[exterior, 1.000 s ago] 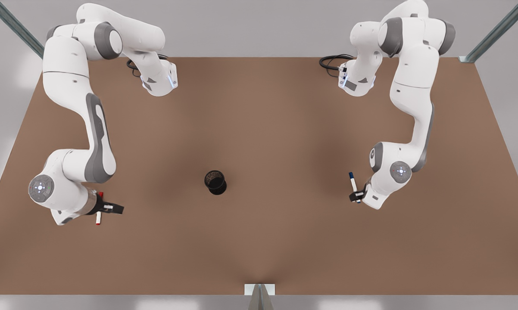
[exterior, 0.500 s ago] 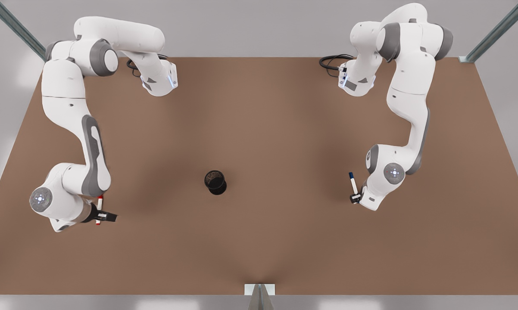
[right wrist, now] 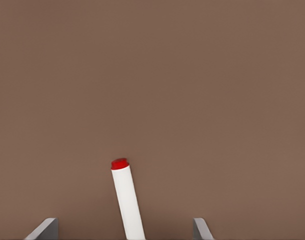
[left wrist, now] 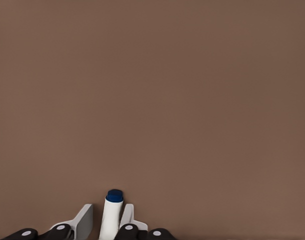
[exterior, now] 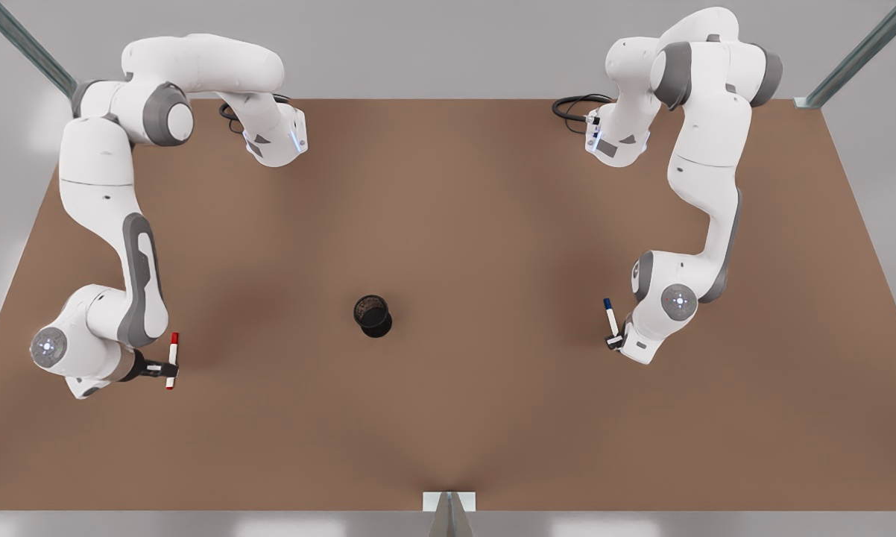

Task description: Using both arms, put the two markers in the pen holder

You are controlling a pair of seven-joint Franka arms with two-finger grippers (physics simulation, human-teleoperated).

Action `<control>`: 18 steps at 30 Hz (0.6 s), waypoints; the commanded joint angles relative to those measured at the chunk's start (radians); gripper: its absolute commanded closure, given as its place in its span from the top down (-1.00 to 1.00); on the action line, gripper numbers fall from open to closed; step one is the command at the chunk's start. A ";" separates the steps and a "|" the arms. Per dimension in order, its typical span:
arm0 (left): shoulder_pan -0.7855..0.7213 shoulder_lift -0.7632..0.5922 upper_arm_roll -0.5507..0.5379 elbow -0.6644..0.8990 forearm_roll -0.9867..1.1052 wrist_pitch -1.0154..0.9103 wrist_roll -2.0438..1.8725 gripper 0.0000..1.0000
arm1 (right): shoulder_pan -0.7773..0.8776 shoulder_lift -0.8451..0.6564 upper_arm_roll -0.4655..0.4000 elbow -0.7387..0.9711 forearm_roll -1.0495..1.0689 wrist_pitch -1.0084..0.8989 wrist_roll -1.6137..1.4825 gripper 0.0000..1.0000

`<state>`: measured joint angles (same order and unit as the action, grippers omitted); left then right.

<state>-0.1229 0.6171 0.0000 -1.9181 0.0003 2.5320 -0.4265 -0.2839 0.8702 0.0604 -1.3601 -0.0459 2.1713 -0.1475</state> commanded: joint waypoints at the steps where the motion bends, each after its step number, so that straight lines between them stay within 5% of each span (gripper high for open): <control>1: -0.001 0.000 0.000 0.001 0.001 -0.002 -0.017 -0.18 | 0.012 0.023 0.001 0.019 -0.008 0.007 -0.133 1.00; 3: -0.001 0.000 0.000 0.001 0.001 -0.001 -0.017 -0.25 | 0.029 0.043 0.001 0.042 -0.028 0.005 -0.118 0.99; 6: -0.003 0.006 0.000 0.001 0.003 -0.001 -0.017 -0.26 | 0.041 0.049 0.001 0.042 -0.069 0.005 -0.096 0.69; 9: -0.001 0.004 0.000 0.001 0.003 -0.001 -0.017 -0.57 | 0.037 0.049 -0.001 0.041 -0.068 0.005 -0.103 0.55; 13: -0.001 -0.016 -0.002 0.010 0.018 -0.010 -0.001 -0.57 | 0.012 0.052 -0.001 0.038 -0.068 0.025 -0.110 0.51; 18: -0.001 -0.131 -0.100 0.113 0.009 -0.202 0.236 -0.57 | 0.014 0.052 0.001 0.036 -0.069 0.035 -0.118 0.18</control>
<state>-0.1239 0.5056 -0.0832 -1.8150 0.0230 2.4367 -0.4192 -0.2698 0.9234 0.0612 -1.3242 -0.1141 2.1951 -0.2155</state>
